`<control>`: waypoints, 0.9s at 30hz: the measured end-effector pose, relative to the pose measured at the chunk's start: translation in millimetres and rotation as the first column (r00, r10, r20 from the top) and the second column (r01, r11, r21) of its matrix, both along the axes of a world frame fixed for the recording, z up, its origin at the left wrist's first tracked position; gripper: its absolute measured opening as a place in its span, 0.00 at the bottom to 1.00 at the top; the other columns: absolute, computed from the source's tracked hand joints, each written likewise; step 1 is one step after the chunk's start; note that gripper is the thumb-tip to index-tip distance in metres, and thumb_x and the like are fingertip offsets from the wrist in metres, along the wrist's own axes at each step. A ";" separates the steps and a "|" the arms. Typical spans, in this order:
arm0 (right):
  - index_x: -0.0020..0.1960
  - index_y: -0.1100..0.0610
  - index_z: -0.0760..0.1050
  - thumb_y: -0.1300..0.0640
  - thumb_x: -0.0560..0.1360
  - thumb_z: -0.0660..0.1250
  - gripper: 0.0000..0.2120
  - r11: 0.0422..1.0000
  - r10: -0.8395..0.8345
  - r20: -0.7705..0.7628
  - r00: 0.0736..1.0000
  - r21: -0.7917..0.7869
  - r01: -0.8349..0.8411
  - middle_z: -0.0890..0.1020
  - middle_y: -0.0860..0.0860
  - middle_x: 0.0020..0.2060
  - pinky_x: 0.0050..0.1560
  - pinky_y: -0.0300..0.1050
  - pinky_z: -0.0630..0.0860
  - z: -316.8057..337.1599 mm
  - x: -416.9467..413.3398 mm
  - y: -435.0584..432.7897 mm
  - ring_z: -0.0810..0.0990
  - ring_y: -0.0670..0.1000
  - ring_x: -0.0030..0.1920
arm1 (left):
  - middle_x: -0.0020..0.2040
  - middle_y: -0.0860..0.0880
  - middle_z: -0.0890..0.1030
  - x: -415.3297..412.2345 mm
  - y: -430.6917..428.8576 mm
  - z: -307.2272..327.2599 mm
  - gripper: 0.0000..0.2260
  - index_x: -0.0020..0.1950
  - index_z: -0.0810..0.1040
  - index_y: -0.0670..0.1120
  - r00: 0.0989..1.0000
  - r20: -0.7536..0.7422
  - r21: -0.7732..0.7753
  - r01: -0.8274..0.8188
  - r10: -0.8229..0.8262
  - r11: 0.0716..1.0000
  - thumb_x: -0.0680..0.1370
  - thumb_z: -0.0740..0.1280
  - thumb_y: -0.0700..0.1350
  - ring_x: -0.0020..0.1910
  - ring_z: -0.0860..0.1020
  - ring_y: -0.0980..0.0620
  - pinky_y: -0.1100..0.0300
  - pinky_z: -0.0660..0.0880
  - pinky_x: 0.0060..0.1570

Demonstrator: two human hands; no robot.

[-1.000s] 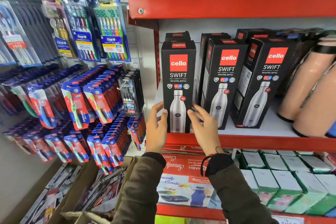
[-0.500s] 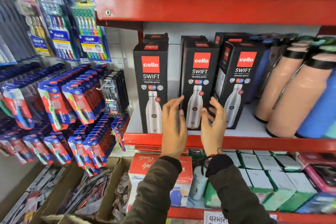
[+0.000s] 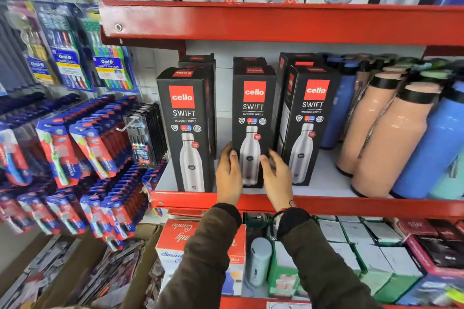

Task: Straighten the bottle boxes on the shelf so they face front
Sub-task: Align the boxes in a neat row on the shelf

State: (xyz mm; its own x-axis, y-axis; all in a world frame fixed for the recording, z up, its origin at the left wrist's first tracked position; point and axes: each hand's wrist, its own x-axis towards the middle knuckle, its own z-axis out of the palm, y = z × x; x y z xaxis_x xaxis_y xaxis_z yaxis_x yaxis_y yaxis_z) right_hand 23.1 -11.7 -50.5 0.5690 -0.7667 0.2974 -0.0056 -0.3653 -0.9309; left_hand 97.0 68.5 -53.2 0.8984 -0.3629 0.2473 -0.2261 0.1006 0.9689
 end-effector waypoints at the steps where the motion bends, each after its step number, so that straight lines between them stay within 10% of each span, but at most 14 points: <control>1: 0.72 0.59 0.69 0.55 0.82 0.61 0.20 1.000 0.000 0.006 1.000 0.005 0.000 0.75 0.46 0.57 0.45 0.15 0.64 -1.1 -1.1 -0.7 0.75 0.38 0.53 | 0.70 0.51 0.74 -0.6 0.7 -0.5 0.18 0.76 0.69 0.46 1.000 0.003 0.000 -0.004 0.004 1.000 0.86 0.56 0.45 0.70 0.70 0.56 0.76 0.63 0.61; 10: 0.70 0.57 0.72 0.54 0.80 0.65 0.20 0.999 0.044 0.037 0.998 0.030 -0.046 0.77 0.47 0.56 0.42 0.18 0.69 -10.5 -18.4 0.2 0.74 0.19 0.43 | 0.65 0.56 0.77 -13.2 19.5 -6.5 0.17 0.73 0.72 0.50 0.998 0.036 0.005 -0.051 0.051 0.999 0.85 0.58 0.49 0.64 0.73 0.60 0.65 0.65 0.64; 20: 0.67 0.53 0.76 0.52 0.78 0.67 0.18 1.000 0.012 0.058 0.998 -0.024 -0.011 0.80 0.46 0.58 0.51 0.28 0.76 -9.0 -31.8 9.3 0.75 0.22 0.45 | 0.58 0.65 0.78 -20.7 33.7 -14.1 0.17 0.72 0.74 0.51 0.996 0.075 0.006 -0.050 0.050 0.999 0.84 0.61 0.50 0.55 0.72 0.82 0.84 0.67 0.54; 27: 0.64 0.50 0.77 0.50 0.78 0.68 0.15 0.999 -0.036 0.144 0.989 -0.027 0.040 0.82 0.46 0.59 0.47 0.24 0.73 -12.4 -43.3 1.3 0.81 0.43 0.55 | 0.71 0.52 0.69 -43.0 20.7 -24.0 0.19 0.74 0.68 0.52 0.961 0.159 -0.144 -0.205 0.227 0.968 0.83 0.63 0.47 0.72 0.69 0.55 0.48 0.68 0.74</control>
